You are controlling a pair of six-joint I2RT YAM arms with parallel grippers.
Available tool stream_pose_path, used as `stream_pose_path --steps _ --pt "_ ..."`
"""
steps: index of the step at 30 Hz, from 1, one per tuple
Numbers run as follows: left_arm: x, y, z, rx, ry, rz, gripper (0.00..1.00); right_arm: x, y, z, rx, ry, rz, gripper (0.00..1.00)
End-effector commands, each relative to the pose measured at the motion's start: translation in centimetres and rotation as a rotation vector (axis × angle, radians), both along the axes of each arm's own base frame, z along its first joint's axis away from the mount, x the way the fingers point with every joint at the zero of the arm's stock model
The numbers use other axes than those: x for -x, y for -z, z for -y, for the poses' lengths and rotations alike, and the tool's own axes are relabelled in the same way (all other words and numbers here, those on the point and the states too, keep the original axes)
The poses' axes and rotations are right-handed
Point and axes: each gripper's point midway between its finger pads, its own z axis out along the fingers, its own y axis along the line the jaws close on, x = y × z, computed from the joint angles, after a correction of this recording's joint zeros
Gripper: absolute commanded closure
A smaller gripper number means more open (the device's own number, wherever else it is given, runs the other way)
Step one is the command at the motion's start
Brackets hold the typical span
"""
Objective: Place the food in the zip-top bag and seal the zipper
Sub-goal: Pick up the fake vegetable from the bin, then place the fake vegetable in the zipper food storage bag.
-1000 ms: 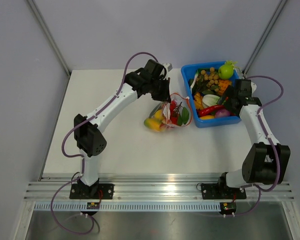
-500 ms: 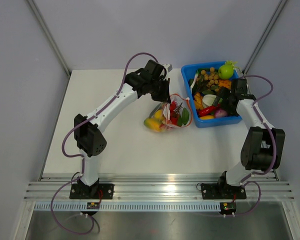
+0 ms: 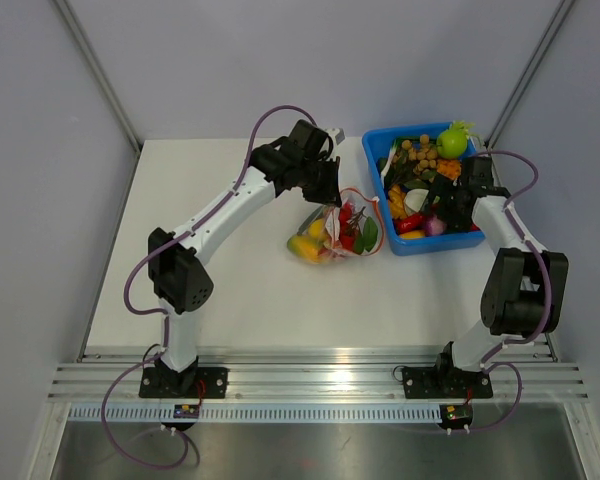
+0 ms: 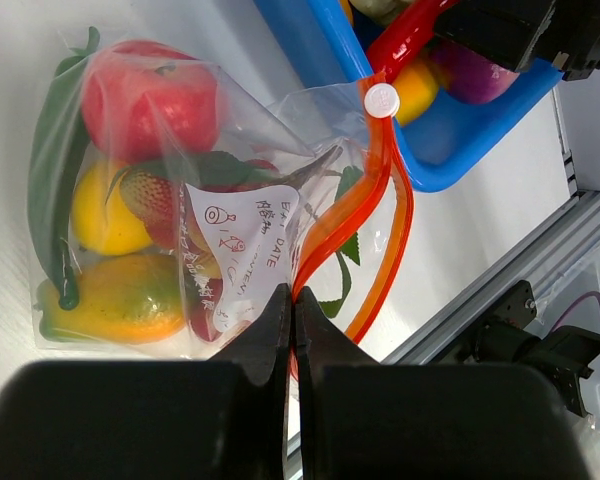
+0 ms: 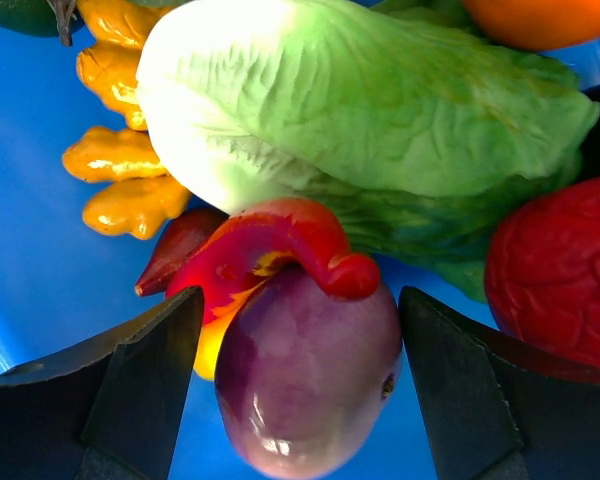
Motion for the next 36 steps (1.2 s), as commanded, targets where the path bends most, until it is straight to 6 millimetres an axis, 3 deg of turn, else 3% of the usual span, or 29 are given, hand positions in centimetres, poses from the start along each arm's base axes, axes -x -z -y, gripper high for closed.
stream_pose_path --steps 1,4,5,8,19,27,32,36 --pt "0.2 -1.5 0.4 0.043 0.018 0.03 1.0 -0.5 -0.5 -0.5 -0.029 -0.028 0.001 0.14" --pt "0.2 -1.3 0.6 0.049 0.018 0.022 1.0 -0.4 -1.2 -0.6 -0.037 -0.019 0.023 0.3" --pt "0.2 -1.4 0.7 0.055 0.017 0.02 1.0 -0.3 -1.4 -0.6 -0.042 -0.006 0.028 0.41" --pt "-0.1 -1.8 1.2 0.078 0.014 0.022 1.0 -0.3 -3.0 -0.6 -0.043 0.017 0.072 0.52" --pt "-1.5 -4.0 3.9 0.16 0.013 0.031 1.0 -0.8 -8.3 -1.1 -0.08 0.03 0.185 0.53" --pt "-1.7 -5.2 4.2 0.191 0.021 0.049 1.0 -0.2 -13.4 -2.7 -0.148 -0.017 0.295 0.56" --pt "-1.4 -4.6 4.3 0.183 0.035 0.033 1.0 1.3 -16.7 -5.7 -0.212 -0.085 0.372 0.56" --pt "-1.0 -4.7 4.3 0.191 0.046 0.026 1.0 2.3 -17.8 -10.4 -0.234 -0.17 0.394 0.56"
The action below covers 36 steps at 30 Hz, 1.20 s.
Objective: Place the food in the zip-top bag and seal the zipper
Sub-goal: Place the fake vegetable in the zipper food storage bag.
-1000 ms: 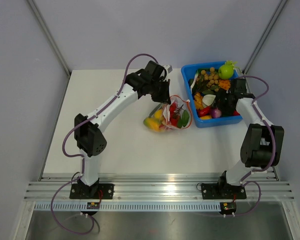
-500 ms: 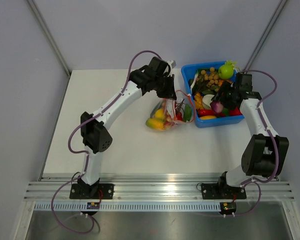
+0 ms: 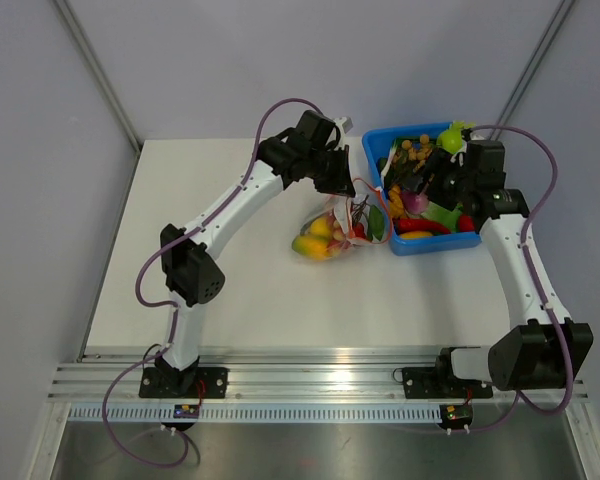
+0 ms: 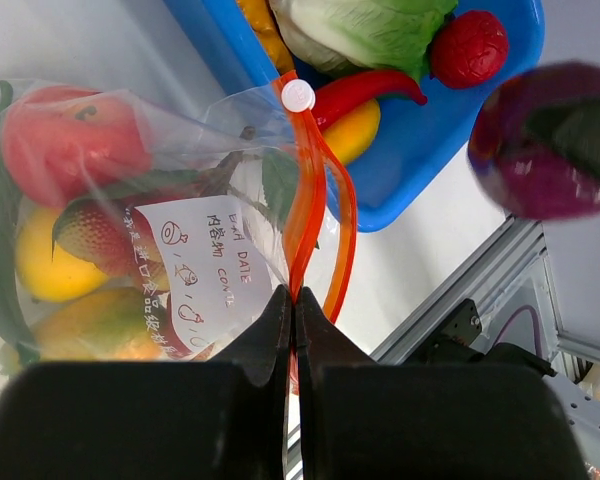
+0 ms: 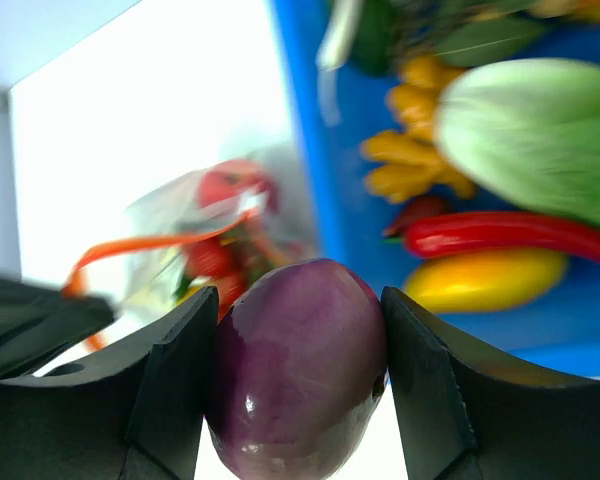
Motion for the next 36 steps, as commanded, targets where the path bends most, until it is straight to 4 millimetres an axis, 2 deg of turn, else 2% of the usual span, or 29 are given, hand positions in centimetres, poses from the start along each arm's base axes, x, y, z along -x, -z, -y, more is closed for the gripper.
stream_pose_path --steps 1,3,8,16,26,29,30,33,36 --pt "0.3 -2.7 1.1 0.083 0.041 0.042 1.0 0.7 -3.2 -4.6 -0.049 -0.09 0.081 0.56" --pt "0.5 -2.7 1.0 0.085 0.045 0.038 1.0 0.6 -3.2 -6.0 -0.068 -0.11 0.093 0.56" --pt "1.1 -3.6 0.7 0.099 0.049 0.046 1.0 0.4 -1.4 -9.6 -0.099 -0.164 0.052 0.55" --pt "2.2 -5.2 0.3 0.17 0.054 0.026 1.0 -0.9 1.8 -11.6 -0.113 -0.167 0.001 0.54" --pt "2.6 -6.8 0.2 0.228 0.06 0.025 1.0 -1.3 3.7 -14.3 -0.122 -0.191 -0.032 0.51" --pt "2.6 -7.2 0.1 0.243 0.061 0.026 1.0 -1.4 4.2 -14.7 -0.119 -0.189 -0.044 0.41" --pt "2.7 -7.0 0.1 0.246 0.062 0.015 1.0 -1.4 4.7 -14.7 -0.117 -0.187 -0.057 0.32" --pt "2.6 -7.3 -0.4 0.267 0.052 0.016 1.0 -1.0 4.7 -14.4 -0.101 -0.185 -0.061 0.18" --pt "2.4 -7.5 -0.9 0.279 0.042 0.012 1.0 -0.5 4.1 -13.9 -0.079 -0.178 -0.051 0.13"
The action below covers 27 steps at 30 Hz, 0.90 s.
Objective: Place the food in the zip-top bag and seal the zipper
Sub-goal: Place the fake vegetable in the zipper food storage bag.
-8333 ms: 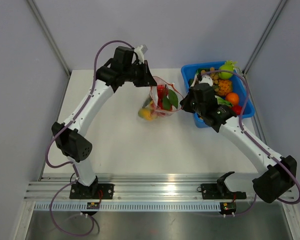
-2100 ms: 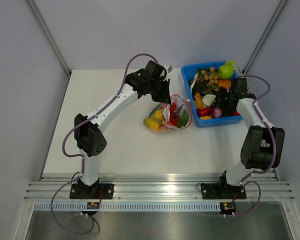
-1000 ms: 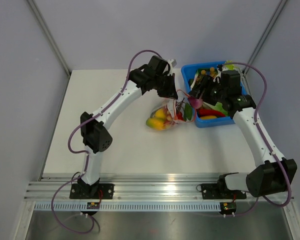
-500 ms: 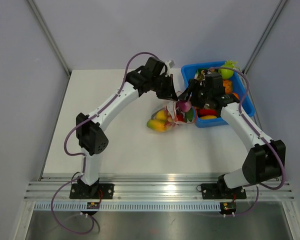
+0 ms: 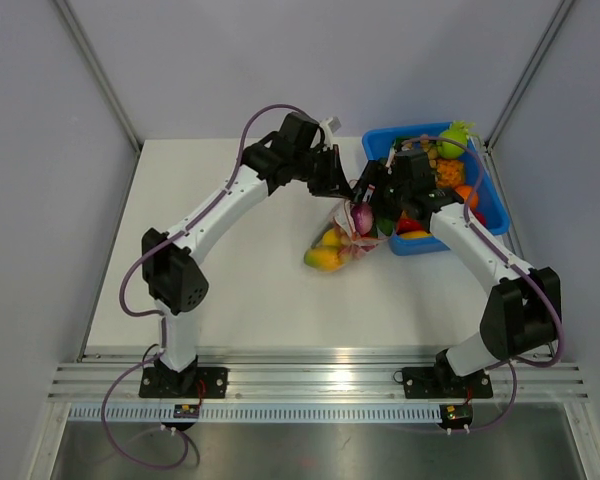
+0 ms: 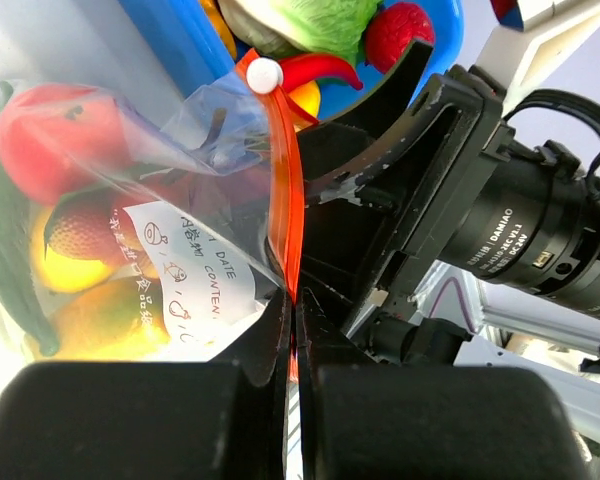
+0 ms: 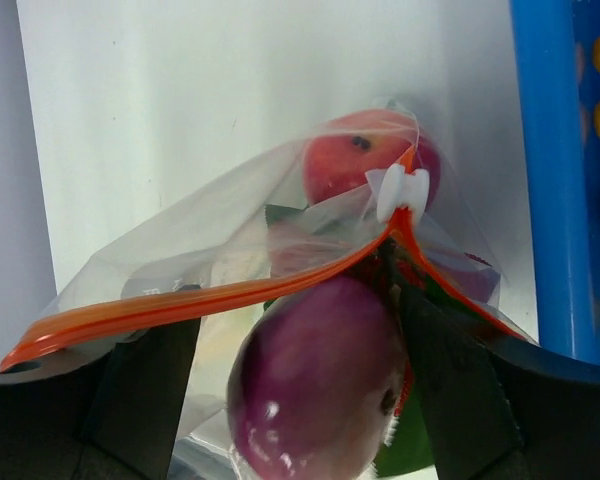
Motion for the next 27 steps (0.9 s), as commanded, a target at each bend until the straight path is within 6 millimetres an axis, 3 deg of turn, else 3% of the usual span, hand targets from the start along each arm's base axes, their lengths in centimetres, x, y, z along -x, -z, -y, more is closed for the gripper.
stream_pose_path --steps 1,7,12,16,21,27 --pt "0.6 -5.9 -0.2 0.145 0.021 0.094 1.0 -0.1 -2.4 0.5 0.016 0.021 0.07 0.12" --pt "0.4 -6.2 -0.4 0.164 0.019 0.09 1.0 1.3 -4.5 1.2 0.024 0.016 0.106 0.11" --pt "0.3 -6.1 -0.5 0.163 0.017 0.087 1.0 2.6 -5.4 3.5 0.103 0.075 0.143 0.14" --pt "0.4 -6.1 -0.8 0.16 0.016 0.089 1.0 3.0 -3.4 6.7 0.244 0.15 0.104 0.15" --pt "0.4 -6.1 -1.0 0.159 0.014 0.09 1.0 3.6 -0.1 6.7 0.26 0.123 0.021 0.17" --pt "0.4 -6.4 -1.6 0.154 0.01 0.099 1.0 4.2 1.7 7.4 0.28 0.141 -0.012 0.27"
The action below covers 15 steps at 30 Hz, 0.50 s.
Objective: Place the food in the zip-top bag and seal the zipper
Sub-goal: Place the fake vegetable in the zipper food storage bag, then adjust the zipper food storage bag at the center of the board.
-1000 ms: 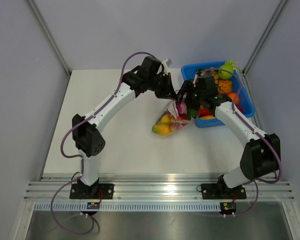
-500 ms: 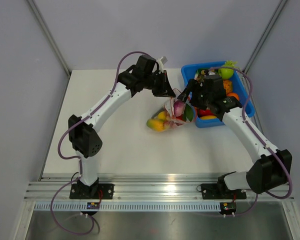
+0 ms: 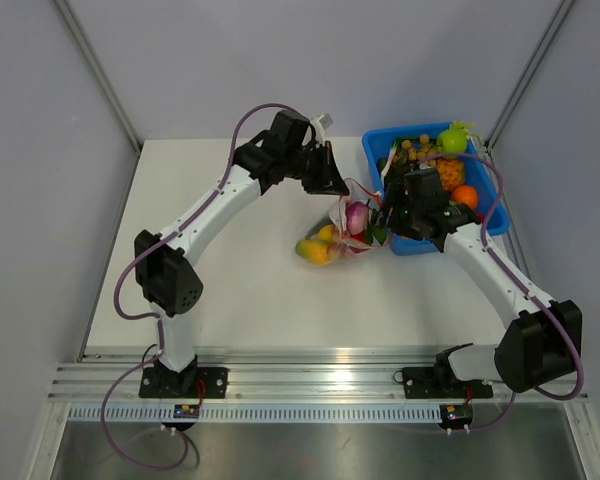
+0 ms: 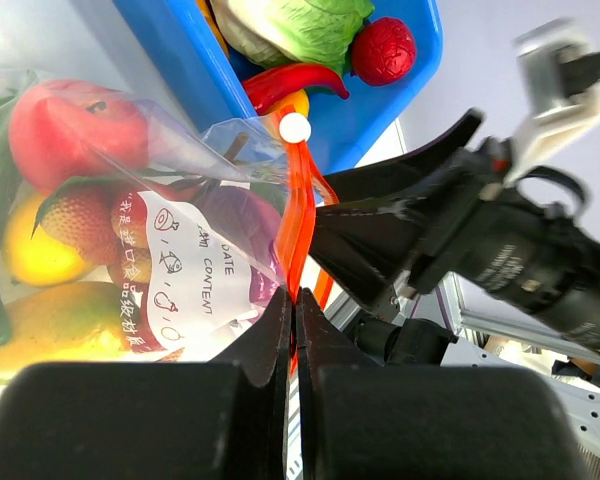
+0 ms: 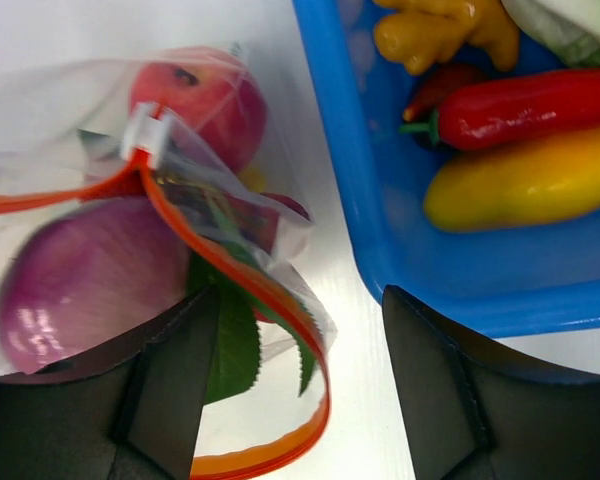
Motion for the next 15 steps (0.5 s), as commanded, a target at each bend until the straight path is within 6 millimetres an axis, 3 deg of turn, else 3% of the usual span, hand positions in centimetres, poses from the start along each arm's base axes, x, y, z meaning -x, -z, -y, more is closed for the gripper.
stream_pose_path --steps 1,5,15 --pt "0.8 -5.3 -0.5 0.102 0.024 0.113 1.0 -0.1 0.1 1.0 0.03 0.026 0.018 0.28" --pt "0.7 -5.1 -0.6 0.102 0.022 0.11 1.0 0.2 -0.1 1.1 0.02 0.034 0.03 0.34" --pt "0.7 -4.9 -0.6 0.104 0.026 0.106 1.0 0.4 0.3 2.7 0.079 0.072 0.025 0.36"
